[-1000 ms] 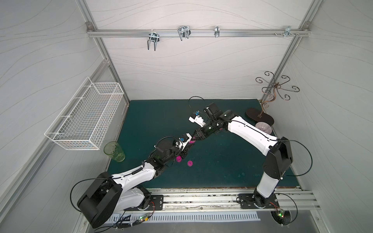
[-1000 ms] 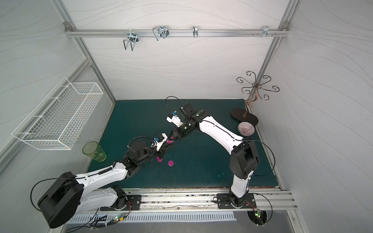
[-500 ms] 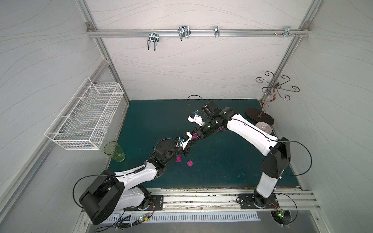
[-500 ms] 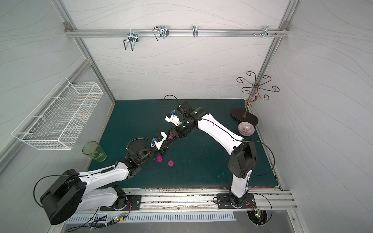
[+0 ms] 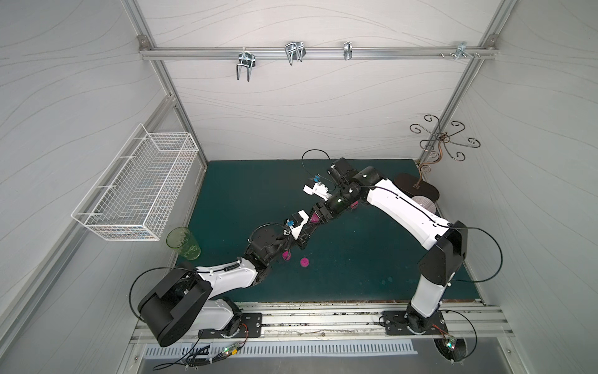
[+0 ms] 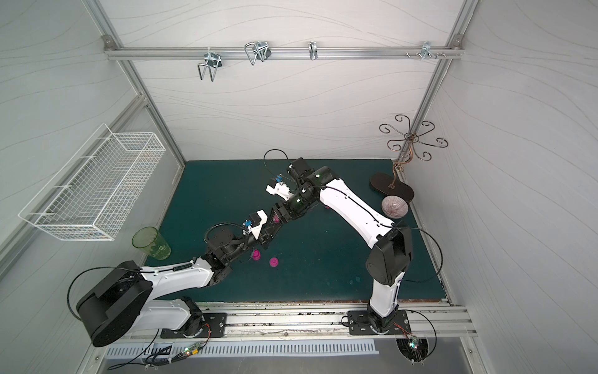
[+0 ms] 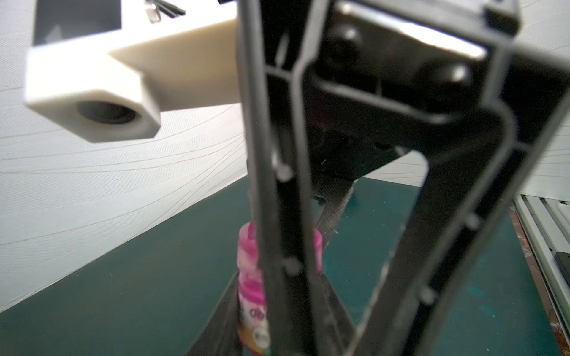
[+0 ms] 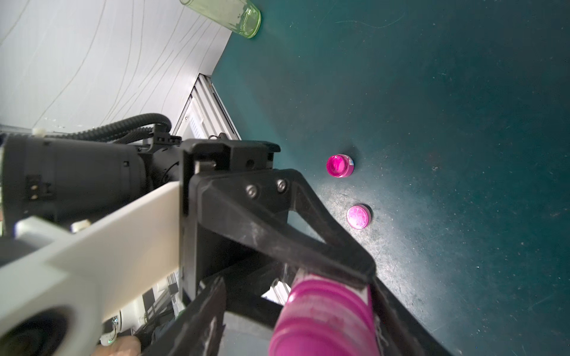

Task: Close the paint jar lid
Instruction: Close the lid on the paint jar.

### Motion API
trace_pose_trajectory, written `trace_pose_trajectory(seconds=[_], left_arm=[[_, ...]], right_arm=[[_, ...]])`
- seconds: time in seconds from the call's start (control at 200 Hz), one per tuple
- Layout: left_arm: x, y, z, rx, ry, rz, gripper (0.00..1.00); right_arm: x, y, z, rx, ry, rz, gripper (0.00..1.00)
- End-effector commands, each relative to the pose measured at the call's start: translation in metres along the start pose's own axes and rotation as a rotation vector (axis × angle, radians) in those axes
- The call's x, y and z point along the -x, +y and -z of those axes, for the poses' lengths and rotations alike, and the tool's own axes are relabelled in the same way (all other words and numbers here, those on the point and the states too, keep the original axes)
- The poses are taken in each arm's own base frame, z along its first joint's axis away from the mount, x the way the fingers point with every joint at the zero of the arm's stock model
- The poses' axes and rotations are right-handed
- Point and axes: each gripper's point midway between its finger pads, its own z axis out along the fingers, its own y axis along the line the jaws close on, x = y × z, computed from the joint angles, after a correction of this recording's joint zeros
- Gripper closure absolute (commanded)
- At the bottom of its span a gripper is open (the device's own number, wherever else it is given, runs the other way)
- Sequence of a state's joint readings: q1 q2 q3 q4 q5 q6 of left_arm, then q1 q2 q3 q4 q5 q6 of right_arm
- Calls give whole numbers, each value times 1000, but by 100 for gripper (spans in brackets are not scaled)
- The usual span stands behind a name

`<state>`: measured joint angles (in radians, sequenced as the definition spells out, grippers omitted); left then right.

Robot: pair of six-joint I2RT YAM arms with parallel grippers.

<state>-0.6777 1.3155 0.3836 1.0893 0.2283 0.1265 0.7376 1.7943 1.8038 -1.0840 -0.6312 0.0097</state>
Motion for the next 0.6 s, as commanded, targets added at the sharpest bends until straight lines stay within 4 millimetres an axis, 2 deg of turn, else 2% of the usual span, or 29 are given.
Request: trace_pose_trajectory(seconds=[0.0, 0.37, 0.495, 0.595], left_arm=[[16, 20, -5, 78, -58, 16, 100], [10, 21, -5, 55, -44, 50, 100], [11, 17, 0, 11, -42, 77, 100], [13, 9, 3, -60, -35, 105, 100]], right_arm=[[-22, 27, 21, 82, 45, 27, 27], [-18, 17, 65, 10, -40, 78, 21], [-17, 5, 75, -80, -49, 206, 22], [-16, 4, 75, -96, -67, 405, 27]])
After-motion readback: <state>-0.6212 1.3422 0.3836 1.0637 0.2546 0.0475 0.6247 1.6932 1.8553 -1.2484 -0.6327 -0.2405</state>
